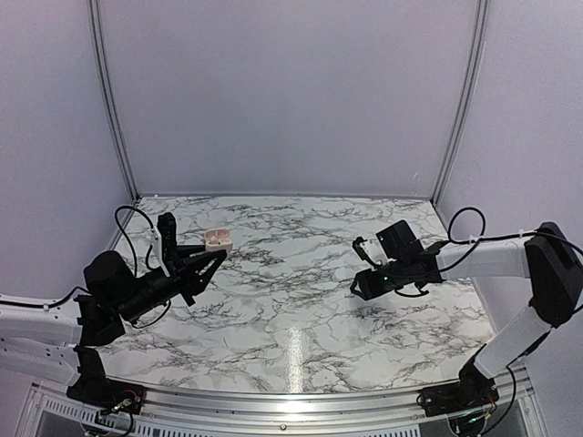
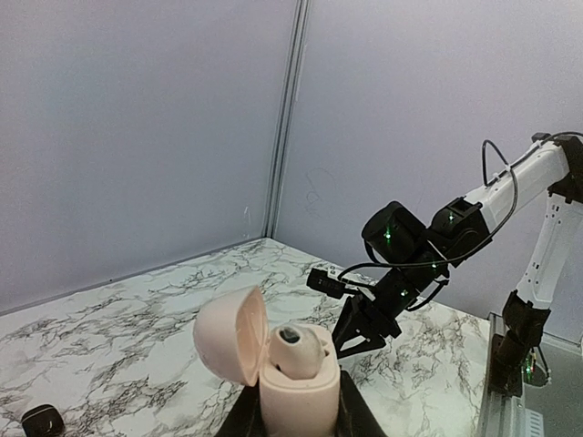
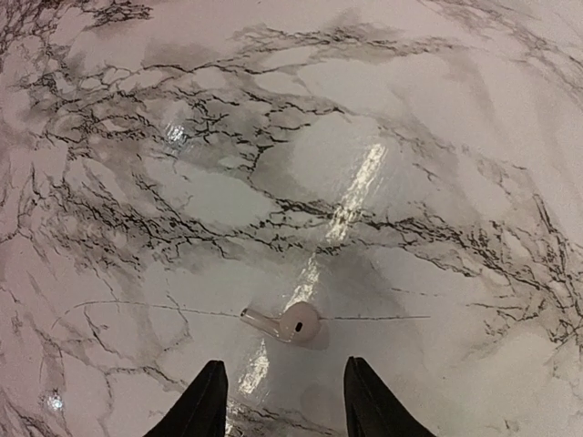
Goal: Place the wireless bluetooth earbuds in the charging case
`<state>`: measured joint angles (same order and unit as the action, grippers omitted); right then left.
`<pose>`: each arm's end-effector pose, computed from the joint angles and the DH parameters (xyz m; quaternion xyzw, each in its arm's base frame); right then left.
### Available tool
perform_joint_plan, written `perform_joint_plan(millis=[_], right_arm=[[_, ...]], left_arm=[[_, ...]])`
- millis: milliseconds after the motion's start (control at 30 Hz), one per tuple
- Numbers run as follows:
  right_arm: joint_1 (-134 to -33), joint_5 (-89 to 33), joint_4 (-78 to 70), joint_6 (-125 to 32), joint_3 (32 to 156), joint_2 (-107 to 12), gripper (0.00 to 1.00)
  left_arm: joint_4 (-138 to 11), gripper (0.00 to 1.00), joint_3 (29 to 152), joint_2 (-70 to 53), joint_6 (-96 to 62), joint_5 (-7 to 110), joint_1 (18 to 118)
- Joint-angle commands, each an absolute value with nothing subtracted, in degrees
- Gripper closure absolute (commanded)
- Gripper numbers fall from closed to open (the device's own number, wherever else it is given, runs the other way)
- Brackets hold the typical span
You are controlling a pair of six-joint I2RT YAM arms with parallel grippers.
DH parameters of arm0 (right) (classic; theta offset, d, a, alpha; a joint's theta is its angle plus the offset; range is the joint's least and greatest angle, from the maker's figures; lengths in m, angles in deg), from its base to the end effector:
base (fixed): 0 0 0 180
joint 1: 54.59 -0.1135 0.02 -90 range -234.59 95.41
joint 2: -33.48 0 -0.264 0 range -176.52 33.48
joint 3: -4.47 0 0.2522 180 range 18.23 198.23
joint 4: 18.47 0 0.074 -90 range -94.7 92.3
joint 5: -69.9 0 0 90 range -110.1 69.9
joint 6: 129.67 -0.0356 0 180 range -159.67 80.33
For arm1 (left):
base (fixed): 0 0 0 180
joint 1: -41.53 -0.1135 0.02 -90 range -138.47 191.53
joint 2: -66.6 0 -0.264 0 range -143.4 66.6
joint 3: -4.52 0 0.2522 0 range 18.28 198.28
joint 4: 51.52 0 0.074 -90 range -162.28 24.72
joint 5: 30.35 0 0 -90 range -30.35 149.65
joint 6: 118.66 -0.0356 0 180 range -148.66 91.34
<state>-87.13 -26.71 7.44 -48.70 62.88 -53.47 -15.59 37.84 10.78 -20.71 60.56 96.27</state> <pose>0.2432 0.1600 0.1677 -0.2109 0.9272 0.1595 0.2655 0.1224 -0.1722 0.2608 0.2403 0.5711 -0.4041 0.6729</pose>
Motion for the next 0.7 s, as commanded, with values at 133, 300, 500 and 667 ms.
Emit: perform_joint_plan(millis=[133, 300, 500, 667], right_arm=[[-86.5, -26.4, 2.5, -49.6, 63.4, -57.6, 0.62], [-86.3, -26.0, 1.4, -49.9, 63.7, -59.5, 0.66], [-86.2, -26.2, 0.7, -49.6, 63.7, -61.5, 0.69], [-86.2, -26.7, 0.0, -49.3, 63.5, -62.4, 0.73]], left_arm=[[-15.2, 1.0, 38.6, 10.9, -20.7, 60.1, 95.9], [-15.2, 1.0, 38.5, 11.0, -20.8, 60.2, 95.9], [-15.2, 1.0, 38.2, 11.2, -20.5, 60.7, 95.9], [-15.2, 1.0, 38.3, 11.0, -20.7, 60.7, 95.8]])
